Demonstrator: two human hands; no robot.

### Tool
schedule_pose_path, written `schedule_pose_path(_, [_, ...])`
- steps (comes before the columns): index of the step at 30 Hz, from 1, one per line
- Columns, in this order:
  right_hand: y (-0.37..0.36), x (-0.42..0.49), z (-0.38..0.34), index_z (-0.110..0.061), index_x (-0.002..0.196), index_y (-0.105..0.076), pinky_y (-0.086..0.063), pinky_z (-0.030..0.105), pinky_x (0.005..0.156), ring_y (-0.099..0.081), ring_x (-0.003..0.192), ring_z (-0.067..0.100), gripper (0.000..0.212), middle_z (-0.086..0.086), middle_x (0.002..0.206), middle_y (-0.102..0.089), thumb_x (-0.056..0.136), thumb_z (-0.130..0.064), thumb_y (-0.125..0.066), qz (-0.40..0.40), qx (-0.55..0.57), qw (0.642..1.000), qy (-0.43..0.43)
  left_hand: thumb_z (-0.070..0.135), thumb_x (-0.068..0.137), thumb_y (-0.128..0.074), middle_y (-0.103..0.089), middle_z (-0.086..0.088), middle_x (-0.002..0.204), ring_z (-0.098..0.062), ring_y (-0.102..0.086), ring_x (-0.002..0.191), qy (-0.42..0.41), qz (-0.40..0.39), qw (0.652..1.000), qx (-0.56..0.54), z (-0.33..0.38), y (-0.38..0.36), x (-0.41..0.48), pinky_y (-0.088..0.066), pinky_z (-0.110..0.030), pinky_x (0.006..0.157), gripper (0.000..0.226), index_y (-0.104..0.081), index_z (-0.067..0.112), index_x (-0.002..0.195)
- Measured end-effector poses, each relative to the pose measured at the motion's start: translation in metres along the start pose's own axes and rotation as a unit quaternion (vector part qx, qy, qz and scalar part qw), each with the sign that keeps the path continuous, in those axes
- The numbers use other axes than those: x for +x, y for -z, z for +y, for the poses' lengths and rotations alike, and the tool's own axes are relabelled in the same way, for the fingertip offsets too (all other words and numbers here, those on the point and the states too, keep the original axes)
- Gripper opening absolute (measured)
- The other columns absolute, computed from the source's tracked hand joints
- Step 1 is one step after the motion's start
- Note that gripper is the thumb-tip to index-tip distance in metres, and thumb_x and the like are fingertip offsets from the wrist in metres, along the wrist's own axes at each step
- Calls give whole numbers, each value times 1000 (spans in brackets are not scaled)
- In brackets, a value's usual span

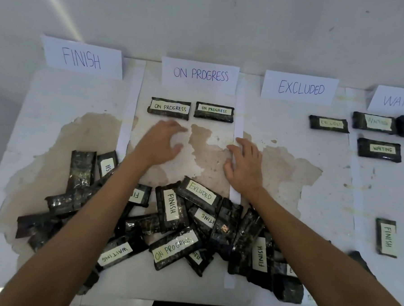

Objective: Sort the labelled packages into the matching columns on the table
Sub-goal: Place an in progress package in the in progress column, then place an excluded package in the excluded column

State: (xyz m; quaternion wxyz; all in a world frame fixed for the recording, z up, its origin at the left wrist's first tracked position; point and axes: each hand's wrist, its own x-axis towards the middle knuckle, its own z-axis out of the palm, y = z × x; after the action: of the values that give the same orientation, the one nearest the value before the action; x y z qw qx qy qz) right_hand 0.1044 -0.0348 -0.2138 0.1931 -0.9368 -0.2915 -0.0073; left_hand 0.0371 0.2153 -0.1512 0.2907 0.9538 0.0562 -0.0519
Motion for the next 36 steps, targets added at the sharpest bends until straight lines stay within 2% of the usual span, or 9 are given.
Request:
schedule_pose_path(3, [1,0,-1,-12,113,-60,-39,44,96,-42,118,28,33,13,127,-53,81,-22,-56,-13,-9,1000,0,36,82,-65,-53,-2,128,-17,-44,117,-34,-126,991,-13,28,-18,-33,-33,-36,103,49,-54,21,127])
schedule_pose_path(5, [4,-1,-2,-12,115,-59,-37,45,98,-42,119,30,35,13,129,-51,82,-23,-53,-28,-13,1000,-4,42,79,-68,-54,0,126,-18,-45,114,-49,-162,986,11,36,-34,-47,-36,-32,99,55,-54,21,127])
schedule_pose_path(9, [14,0,-3,-10,122,-57,-31,47,106,-39,127,33,40,16,136,-46,85,-22,-51,-70,10,997,0,46,77,-69,-55,0,123,-19,-46,109,-44,-149,988,19,44,-48,-59,-40,-37,96,55,-57,21,125])
schedule_pose_path(13, [31,-9,8,-10,128,-53,-31,48,109,-40,128,31,44,16,136,-45,86,-22,-50,-113,17,993,20,45,76,-70,-51,0,126,-19,-44,112,-42,-177,983,34,52,-50,-61,-39,-35,98,59,-54,21,127])
schedule_pose_path(20, [66,-31,43,-10,123,-56,-33,46,105,-45,122,31,39,15,131,-50,85,-15,-57,-80,45,996,2,44,73,-73,-48,3,126,-17,-42,114,-39,-202,974,99,63,-48,-58,-42,-35,95,67,-49,24,132])
schedule_pose_path(25, [90,-37,72,-5,120,-59,-36,47,101,-50,117,33,38,18,126,-53,82,-10,-59,-54,46,997,-15,57,64,-62,-54,2,110,-17,-49,96,-66,-160,975,141,66,-54,-51,-45,-32,81,68,-56,24,124])
schedule_pose_path(28, [99,-39,90,-4,118,-59,-38,48,98,-53,112,36,39,19,123,-55,80,-12,-58,-44,32,998,-24,60,60,-56,-57,2,103,-17,-50,88,-57,-98,986,120,70,-56,-39,-50,-35,74,68,-60,22,117])
schedule_pose_path(32, [97,-38,114,-8,119,-60,-36,45,101,-51,116,33,40,16,124,-55,81,-19,-53,-52,10,996,-69,59,63,-54,-59,-3,101,-22,-54,89,-62,-16,993,100,93,-60,1,-50,-35,75,68,-62,16,116])
schedule_pose_path(36, [85,-39,136,-10,112,-61,-39,43,100,-50,114,29,34,12,119,-56,81,-20,-49,-32,-15,996,-87,56,64,-60,-57,-3,101,-24,-51,91,-52,10,996,70,125,-77,56,-48,-38,78,68,-60,17,119])
